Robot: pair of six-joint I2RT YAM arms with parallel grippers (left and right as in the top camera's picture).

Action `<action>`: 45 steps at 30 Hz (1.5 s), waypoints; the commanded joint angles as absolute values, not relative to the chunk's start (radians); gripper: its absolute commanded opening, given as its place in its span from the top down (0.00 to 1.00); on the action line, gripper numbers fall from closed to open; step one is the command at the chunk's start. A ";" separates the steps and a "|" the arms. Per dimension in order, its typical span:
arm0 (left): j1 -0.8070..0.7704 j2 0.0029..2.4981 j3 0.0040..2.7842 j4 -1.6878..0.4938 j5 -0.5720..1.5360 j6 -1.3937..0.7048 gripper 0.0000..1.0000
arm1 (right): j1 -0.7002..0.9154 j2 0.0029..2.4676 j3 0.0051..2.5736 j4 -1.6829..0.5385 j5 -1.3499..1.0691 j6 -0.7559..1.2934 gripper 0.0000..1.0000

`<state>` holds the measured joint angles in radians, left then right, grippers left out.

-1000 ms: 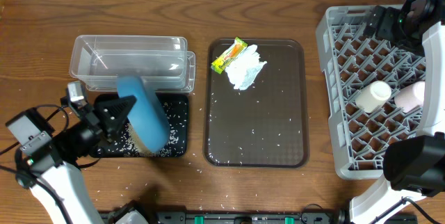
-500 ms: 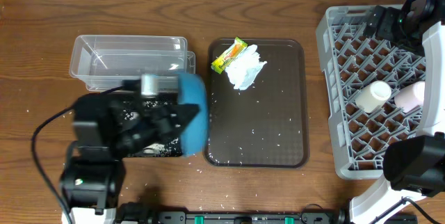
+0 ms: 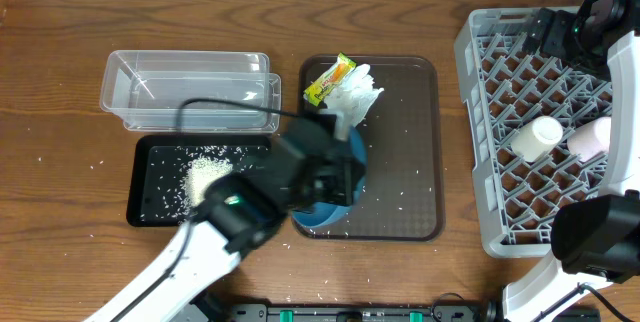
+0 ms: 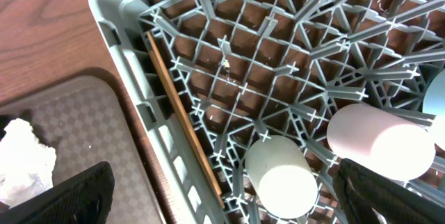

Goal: Sort waste into correct bins and load items into the dishwasher rack
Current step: 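Carry the empty blue bowl right and set it on the brown tray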

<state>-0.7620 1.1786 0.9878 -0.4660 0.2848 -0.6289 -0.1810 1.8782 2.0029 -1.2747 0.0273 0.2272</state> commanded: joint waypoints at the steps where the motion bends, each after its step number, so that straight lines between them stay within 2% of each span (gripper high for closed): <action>1: -0.839 1.261 1.024 -0.450 0.099 -0.540 0.94 | -0.182 1.883 2.005 -1.275 0.037 0.239 0.01; 10: -0.996 1.443 1.024 -0.343 0.007 -0.451 0.94 | -0.182 1.883 2.005 -1.275 0.037 0.239 0.01; 17: -1.056 1.554 1.024 -0.282 -0.125 -0.426 0.94 | -0.182 1.883 2.005 -1.275 0.037 0.239 0.01; 22: -1.057 1.602 1.024 -0.295 -0.123 -0.427 0.93 | -0.182 1.883 2.005 -1.275 0.037 0.239 0.01; 25: -1.057 1.607 1.024 -0.309 -0.101 -0.427 0.88 | -0.182 1.883 2.005 -1.275 0.037 0.239 0.01; 29: -1.057 1.607 1.024 -0.305 -0.011 -0.427 0.72 | -0.182 1.883 2.005 -1.275 0.037 0.239 0.01; 34: -1.057 1.599 1.025 -0.307 0.019 -0.430 0.72 | -0.182 1.883 2.005 -1.275 0.037 0.239 0.01; 39: -1.033 1.552 1.057 -0.342 -0.083 -0.421 0.67 | -0.182 1.883 2.005 -1.275 0.037 0.239 0.01; 42: -0.974 1.516 1.110 -0.401 -0.151 -0.419 0.66 | -0.182 1.883 2.005 -1.275 0.037 0.239 0.01; 45: -0.862 1.514 1.215 -0.508 -0.082 -0.419 0.66 | -0.182 1.883 2.005 -1.275 0.037 0.239 0.01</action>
